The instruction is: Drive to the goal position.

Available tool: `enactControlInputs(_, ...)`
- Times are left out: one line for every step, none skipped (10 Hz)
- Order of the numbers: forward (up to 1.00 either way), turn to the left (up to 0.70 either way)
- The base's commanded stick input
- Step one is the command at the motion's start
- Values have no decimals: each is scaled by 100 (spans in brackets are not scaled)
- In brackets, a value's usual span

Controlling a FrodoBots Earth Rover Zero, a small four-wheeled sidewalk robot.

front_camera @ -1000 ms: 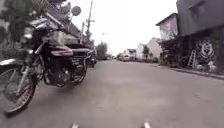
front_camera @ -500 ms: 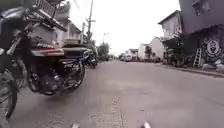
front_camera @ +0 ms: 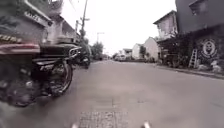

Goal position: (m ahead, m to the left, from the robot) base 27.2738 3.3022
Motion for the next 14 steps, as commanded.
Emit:
enactControlInputs(70, 0)
enactControlInputs(70, 0)
enactControlInputs(70, 0)
enactControlInputs(70, 0)
enactControlInputs(70, 0)
enactControlInputs(70, 0)
enactControlInputs(70, 0)
enactControlInputs(70, 0)
enactControlInputs(70, 0)
enactControlInputs(70, 0)
enactControlInputs(70, 0)
enactControlInputs(70, 0)
enactControlInputs(70, 0)
enactControlInputs(70, 0)
